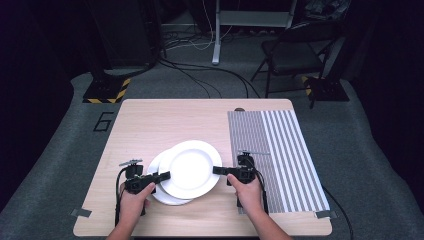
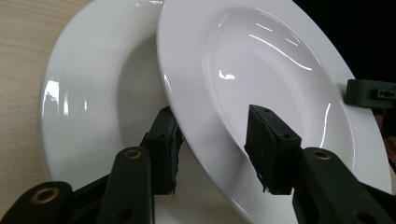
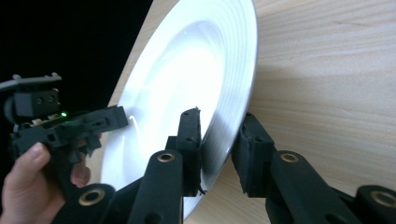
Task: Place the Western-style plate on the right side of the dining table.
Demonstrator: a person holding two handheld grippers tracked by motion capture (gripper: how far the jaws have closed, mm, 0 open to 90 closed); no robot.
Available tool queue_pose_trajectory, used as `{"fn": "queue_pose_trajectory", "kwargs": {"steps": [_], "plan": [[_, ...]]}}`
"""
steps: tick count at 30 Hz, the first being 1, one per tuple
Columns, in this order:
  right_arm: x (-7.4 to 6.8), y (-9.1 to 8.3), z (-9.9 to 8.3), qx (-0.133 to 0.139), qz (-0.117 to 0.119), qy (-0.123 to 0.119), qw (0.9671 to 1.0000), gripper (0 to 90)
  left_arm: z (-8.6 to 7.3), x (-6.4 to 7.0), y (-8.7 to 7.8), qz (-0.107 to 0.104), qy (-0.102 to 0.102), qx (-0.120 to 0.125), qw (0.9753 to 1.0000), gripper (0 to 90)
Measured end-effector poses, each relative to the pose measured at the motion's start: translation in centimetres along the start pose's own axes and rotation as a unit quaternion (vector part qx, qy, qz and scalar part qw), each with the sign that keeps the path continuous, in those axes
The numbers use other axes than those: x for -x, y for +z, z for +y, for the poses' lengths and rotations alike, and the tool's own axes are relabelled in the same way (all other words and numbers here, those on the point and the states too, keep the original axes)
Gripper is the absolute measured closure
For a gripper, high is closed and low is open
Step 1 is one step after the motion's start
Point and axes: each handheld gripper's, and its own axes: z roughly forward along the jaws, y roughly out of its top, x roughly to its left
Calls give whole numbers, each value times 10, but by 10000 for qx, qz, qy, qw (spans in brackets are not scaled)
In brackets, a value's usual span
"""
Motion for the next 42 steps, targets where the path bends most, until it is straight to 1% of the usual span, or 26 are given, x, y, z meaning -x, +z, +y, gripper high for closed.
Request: {"fn": "queue_pose_trajectory", "kwargs": {"steps": [2,3,7,8,10,11,14,17,18,19,20,22,24,26,27,29,33,35,36,37,41,42], "plan": [[-2,0,-2,33,-82,-77,9999,710,0,1,-1,30,31,35,10000,555],[-2,0,-2,33,-82,-77,9999,710,0,1,-1,30,31,35,10000,555],[-7,3,-6,117,-229,-323,9991,673,1,3,-3,94,118,108,9998,555],[-8,4,-7,155,-298,-437,9985,658,1,4,-4,109,134,124,9998,555],[-13,5,-10,214,-505,-742,9957,626,1,7,-4,146,159,146,9997,555],[-15,6,-11,231,-578,-863,9943,617,1,7,-4,176,212,140,9995,555],[-18,6,-12,230,-649,-981,9928,598,1,8,-5,193,230,161,9994,555],[-20,7,-13,255,-742,-1046,9914,587,1,9,-5,225,331,165,9991,554],[-20,7,-14,262,-769,-1081,9908,582,1,9,-5,225,331,165,9991,554],[-20,8,-14,277,-785,-1169,9896,577,1,11,-7,270,326,188,9989,553],[-21,8,-15,275,-789,-1128,9901,574,2,11,-7,277,372,208,9987,553],[-22,9,-15,298,-798,-1198,9891,570,2,12,-8,291,437,236,9983,553],[-22,8,-15,306,-818,-1219,9887,569,2,13,-9,302,430,250,9983,553],[-24,7,-15,315,-821,-1236,9884,561,2,16,-9,392,556,258,9974,550],[-24,7,-15,315,-821,-1236,9884,561,2,16,-9,392,556,258,9974,549],[-25,6,-15,359,-808,-1250,9882,548,2,19,-10,434,634,283,9966,544],[-25,5,-15,368,-813,-1238,9883,537,2,22,-10,446,696,305,9961,539],[-25,5,-15,372,-823,-1249,9881,536,2,23,-10,464,715,323,9958,539],[-26,4,-16,393,-854,-1273,9874,534,3,25,-10,485,762,293,9955,539],[-27,4,-16,386,-870,-1269,9873,533,3,25,-10,491,784,314,9952,539],[-27,2,-16,417,-891,-1293,9867,529,4,27,-9,463,799,332,9952,538],[-27,0,-16,439,-906,-1297,9864,527,5,28,-8,455,831,337,9949,536]]}}
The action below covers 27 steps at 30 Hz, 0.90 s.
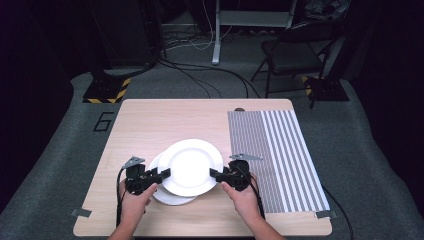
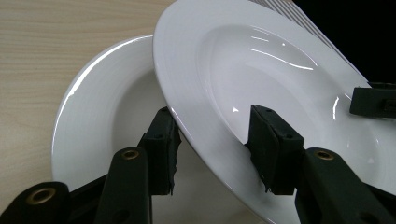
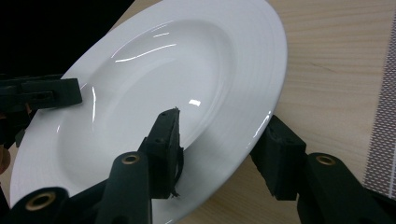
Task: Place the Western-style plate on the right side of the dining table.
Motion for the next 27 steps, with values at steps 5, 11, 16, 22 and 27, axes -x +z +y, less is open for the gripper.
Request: {"fn": "queue_pose_trajectory", "kwargs": {"steps": [5,11,16,22,27], "plan": [[2,-6,0,67,-23,8,10000,521,3,3,3,-69,57,12,10000,534],[6,-15,-1,163,-116,15,9998,520,6,9,10,-171,74,-14,9998,533],[12,-23,-3,227,-211,103,9995,521,10,18,19,-300,80,-59,9995,534],[18,-34,-5,357,-314,175,9987,521,14,26,27,-420,203,-75,9989,534],[22,-44,-7,428,-414,219,9980,521,17,34,34,-516,307,-127,9981,534]]}}
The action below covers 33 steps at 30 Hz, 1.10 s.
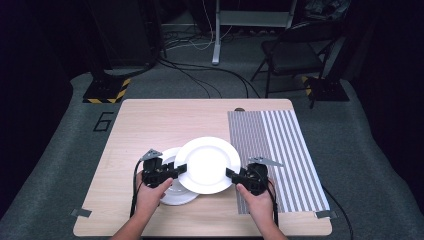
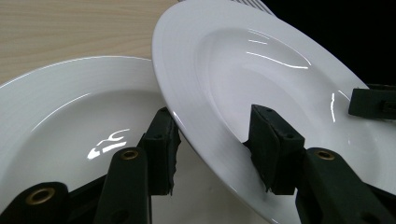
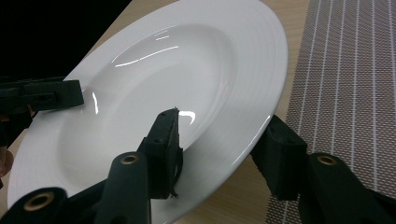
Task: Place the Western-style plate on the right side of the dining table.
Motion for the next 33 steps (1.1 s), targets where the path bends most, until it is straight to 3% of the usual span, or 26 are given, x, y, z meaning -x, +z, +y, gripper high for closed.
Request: {"fn": "queue_pose_trajectory", "kwargs": {"steps": [21,33], "plan": [[24,-40,-11,273,-533,283,9978,518,14,30,37,-462,433,-236,9977,538],[31,-63,-13,383,-764,404,9955,520,20,47,53,-725,451,-303,9959,543]]}}
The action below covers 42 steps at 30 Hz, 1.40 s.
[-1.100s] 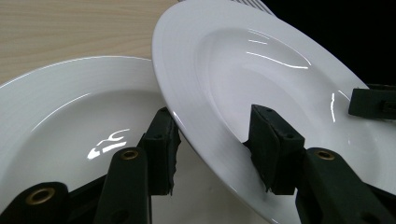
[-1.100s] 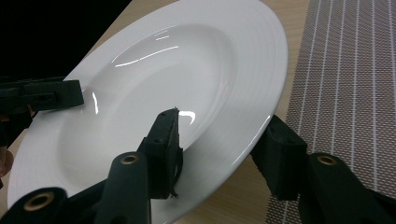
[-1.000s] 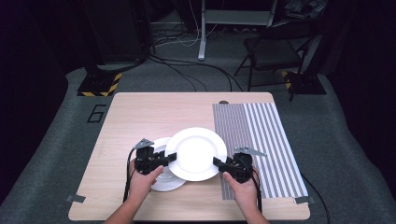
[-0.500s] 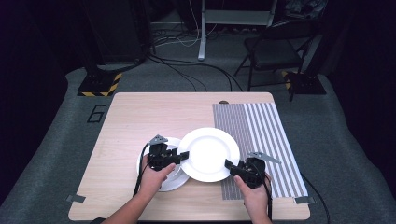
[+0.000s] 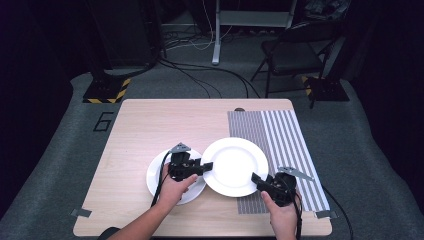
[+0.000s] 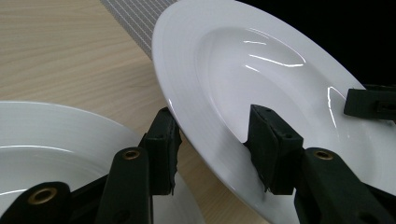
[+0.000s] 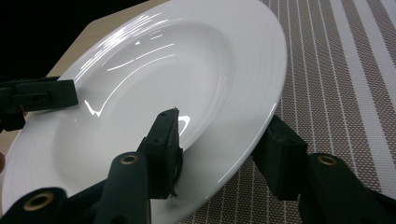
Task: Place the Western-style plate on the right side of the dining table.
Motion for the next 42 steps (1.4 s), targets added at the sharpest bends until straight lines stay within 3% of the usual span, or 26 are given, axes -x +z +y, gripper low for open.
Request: {"fn": "queue_pose_trajectory", "kwargs": {"steps": [13,31,42], "plan": [[18,-10,4,32,-189,143,9997,539,7,10,20,-112,56,-41,9999,558],[31,-14,5,23,-247,250,9994,546,11,16,35,-128,82,-61,9999,565],[38,-17,2,156,-457,268,9985,543,14,23,48,-96,127,-58,9999,567]]}}
